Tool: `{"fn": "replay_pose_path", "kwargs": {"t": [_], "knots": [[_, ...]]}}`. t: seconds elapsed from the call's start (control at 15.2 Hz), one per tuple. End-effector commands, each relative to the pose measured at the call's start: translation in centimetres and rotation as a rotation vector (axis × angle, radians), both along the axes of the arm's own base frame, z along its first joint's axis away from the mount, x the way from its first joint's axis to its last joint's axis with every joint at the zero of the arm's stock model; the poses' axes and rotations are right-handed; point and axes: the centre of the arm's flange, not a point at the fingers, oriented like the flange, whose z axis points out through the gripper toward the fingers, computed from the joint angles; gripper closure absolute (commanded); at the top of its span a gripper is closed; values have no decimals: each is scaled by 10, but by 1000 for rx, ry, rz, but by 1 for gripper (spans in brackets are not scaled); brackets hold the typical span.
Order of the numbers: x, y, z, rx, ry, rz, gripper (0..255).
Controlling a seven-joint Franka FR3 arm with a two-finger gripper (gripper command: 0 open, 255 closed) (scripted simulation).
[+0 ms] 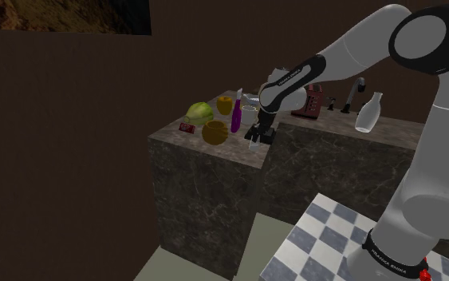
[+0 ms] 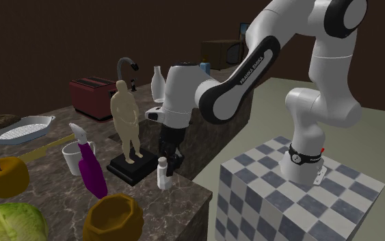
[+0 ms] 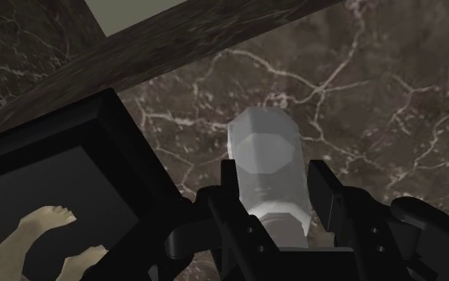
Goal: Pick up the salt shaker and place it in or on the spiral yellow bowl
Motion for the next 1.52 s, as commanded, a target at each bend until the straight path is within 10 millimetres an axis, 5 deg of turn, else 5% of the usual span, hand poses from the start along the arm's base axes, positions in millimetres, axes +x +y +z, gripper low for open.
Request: {"fn": "replay_pose_path", "kwargs": {"t": [0.0, 0.33, 1.45], "knots": [[0, 0, 0, 0, 1, 0, 255], [0, 0, 0, 0, 1, 0, 255], [0, 0, 89, 0, 1, 0, 255]]}}
